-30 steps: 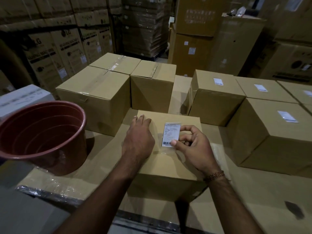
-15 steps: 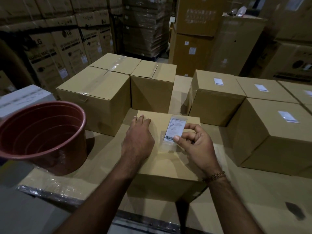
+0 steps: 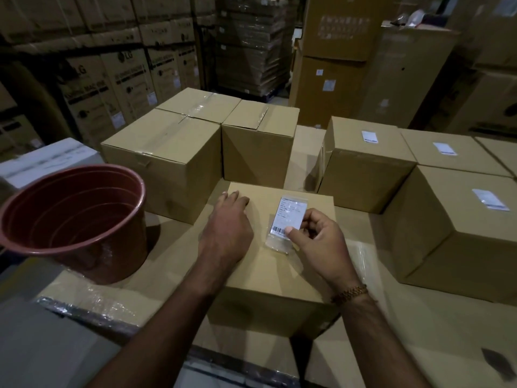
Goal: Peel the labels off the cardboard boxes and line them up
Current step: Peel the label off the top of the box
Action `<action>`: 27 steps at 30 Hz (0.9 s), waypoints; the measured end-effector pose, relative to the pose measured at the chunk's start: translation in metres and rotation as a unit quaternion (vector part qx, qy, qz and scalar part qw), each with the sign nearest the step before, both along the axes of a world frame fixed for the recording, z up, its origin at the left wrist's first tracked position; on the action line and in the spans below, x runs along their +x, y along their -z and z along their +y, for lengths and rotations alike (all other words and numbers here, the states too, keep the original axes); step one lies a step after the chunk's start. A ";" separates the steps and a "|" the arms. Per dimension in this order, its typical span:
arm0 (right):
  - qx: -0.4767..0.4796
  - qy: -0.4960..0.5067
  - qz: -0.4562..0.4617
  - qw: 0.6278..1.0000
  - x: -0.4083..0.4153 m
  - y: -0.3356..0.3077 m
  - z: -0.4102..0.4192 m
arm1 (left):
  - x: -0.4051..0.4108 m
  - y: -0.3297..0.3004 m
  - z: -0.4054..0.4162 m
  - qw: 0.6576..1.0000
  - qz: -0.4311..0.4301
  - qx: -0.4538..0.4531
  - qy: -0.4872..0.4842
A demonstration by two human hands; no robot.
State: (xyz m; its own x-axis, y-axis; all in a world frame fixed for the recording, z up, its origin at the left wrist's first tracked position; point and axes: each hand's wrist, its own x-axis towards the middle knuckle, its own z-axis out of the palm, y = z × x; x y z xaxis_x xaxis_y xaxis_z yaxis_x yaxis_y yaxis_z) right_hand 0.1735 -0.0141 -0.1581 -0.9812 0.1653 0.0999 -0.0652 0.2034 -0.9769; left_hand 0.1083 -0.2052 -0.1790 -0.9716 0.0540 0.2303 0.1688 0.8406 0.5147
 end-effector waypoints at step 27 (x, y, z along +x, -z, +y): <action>0.019 -0.009 0.006 1.000 -0.061 -0.032 -0.113 | 0.010 -0.073 -0.137 0.963 0.218 0.014 -0.157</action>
State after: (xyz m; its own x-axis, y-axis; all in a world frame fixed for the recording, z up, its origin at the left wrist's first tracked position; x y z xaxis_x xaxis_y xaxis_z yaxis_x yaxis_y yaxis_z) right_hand 0.1127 -0.1268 -0.1263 -0.9827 0.1432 0.1178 -0.0810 0.2398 -0.9674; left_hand 0.1185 -0.3426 -0.1064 -0.7492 -0.2385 0.6179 0.1144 0.8723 0.4754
